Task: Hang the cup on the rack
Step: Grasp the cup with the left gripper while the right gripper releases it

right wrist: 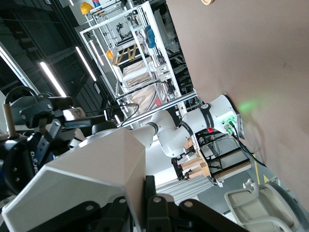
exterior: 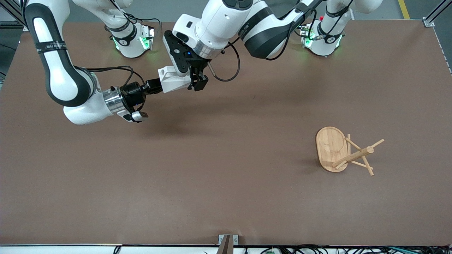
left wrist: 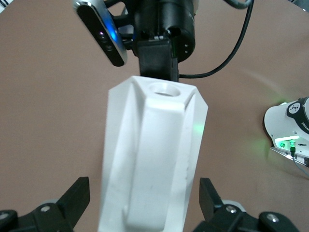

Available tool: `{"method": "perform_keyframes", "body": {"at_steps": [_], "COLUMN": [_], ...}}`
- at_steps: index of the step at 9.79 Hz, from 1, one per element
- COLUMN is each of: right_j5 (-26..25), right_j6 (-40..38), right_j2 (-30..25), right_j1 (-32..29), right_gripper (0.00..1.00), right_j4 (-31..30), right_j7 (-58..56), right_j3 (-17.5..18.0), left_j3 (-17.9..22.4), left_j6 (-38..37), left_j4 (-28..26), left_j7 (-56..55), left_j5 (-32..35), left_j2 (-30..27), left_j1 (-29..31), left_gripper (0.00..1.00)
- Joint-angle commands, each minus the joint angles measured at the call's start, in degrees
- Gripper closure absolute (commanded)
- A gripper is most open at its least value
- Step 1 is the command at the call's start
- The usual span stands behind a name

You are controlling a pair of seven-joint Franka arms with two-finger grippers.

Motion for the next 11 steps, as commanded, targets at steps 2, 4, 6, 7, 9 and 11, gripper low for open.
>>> {"method": "perform_keyframes", "body": {"at_steps": [2,4,6,7,9,11], "right_j5": [3.78,3.79,3.79,3.79,3.70,0.04], "right_j6": [0.60,0.69,0.52,0.52,0.52,0.69], "right_j2": [-3.15,-3.24,-3.07,-3.06,-3.15,-3.50], "right_j1": [-0.54,-0.54,-0.54,-0.71,-0.97,-2.11], "right_gripper": [0.98,0.98,0.87,0.12,0.00,0.00], "right_j4": [-2.75,-2.75,-2.66,-2.66,-2.49,1.26], "right_j7": [-0.70,-0.70,0.09,0.09,0.36,7.51], "right_j3": [1.48,1.48,1.48,1.39,1.22,0.17], "left_j3": [0.57,0.40,0.49,0.49,0.49,0.49], "left_j6": [-0.14,-0.23,-0.23,-0.23,-0.23,-0.23], "left_j4": [0.84,0.49,0.49,0.49,0.49,0.49], "left_j7": [0.91,0.21,0.12,0.29,0.56,0.73], "left_j5": [2.39,4.66,4.85,4.94,5.29,6.70], "left_j2": [2.46,2.11,1.85,1.76,1.58,1.23], "left_j1": [-0.89,-0.98,-0.80,-0.63,-0.27,0.08], "left_gripper": [0.09,0.83,1.00,1.00,1.00,1.00]}}
